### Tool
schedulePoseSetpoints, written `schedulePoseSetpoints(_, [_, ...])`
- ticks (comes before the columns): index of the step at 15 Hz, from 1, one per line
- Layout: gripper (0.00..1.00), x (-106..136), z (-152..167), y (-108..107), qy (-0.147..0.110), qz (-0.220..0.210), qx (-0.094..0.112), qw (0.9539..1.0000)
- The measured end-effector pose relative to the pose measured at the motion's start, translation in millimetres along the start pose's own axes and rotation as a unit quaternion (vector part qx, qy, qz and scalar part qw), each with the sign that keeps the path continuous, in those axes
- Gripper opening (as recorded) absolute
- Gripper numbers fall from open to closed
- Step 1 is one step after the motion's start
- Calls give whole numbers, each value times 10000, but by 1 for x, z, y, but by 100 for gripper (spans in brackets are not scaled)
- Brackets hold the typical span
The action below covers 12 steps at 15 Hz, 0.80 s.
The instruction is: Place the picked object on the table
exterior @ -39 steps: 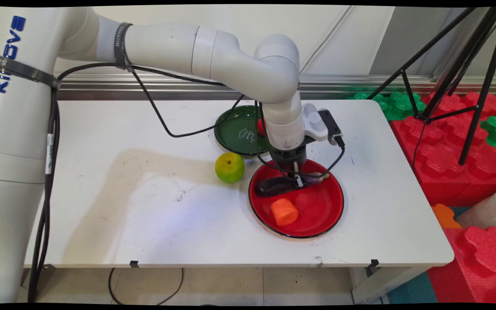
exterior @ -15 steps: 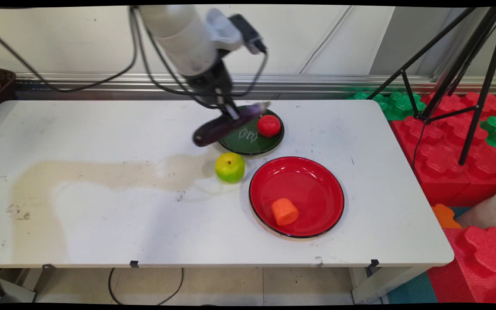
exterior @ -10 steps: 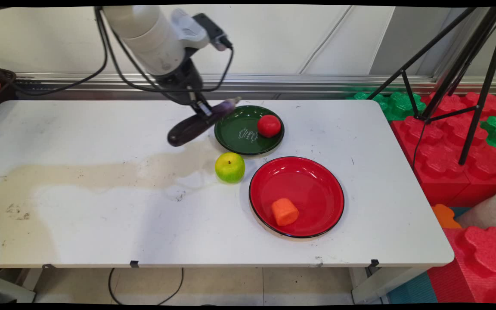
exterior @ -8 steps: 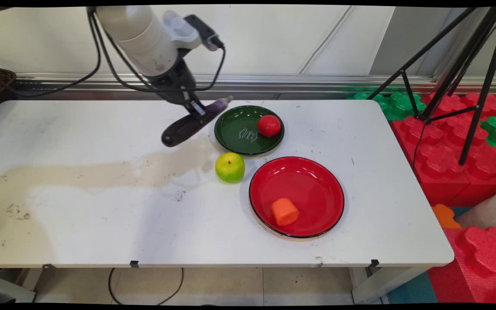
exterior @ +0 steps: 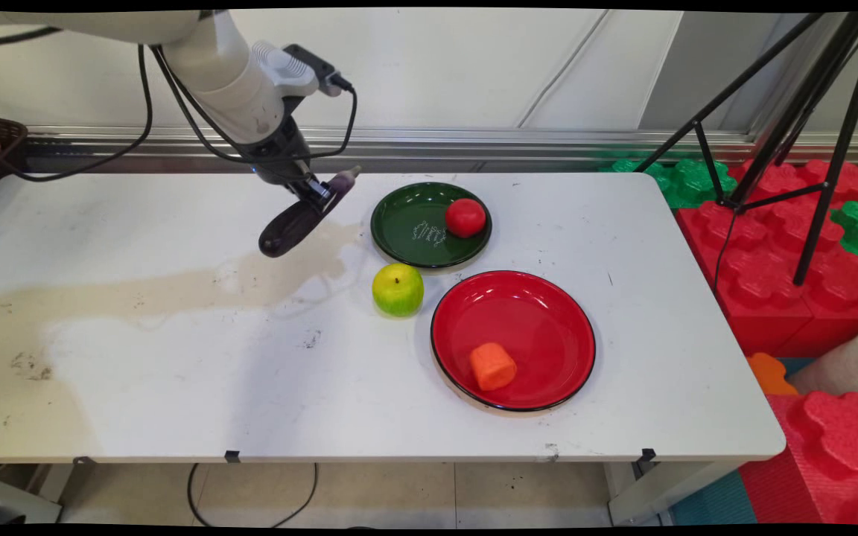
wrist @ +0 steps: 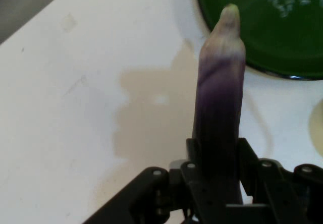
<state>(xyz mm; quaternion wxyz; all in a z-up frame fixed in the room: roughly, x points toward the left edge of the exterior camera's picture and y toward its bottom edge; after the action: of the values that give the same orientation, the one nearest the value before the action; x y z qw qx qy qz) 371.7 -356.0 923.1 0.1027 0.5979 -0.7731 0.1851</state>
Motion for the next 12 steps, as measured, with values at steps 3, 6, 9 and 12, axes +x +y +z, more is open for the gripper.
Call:
schedulePoseSetpoints(3, [0,0,24,-11,-135,-269,96,9995])
schedulePoseSetpoints(6, [0,0,49,-17,-253,-481,121,9984])
schedulePoseSetpoints(9, [0,0,71,-18,-349,-619,101,9974])
schedulePoseSetpoints(12, [0,1,87,-18,-417,-685,62,9968])
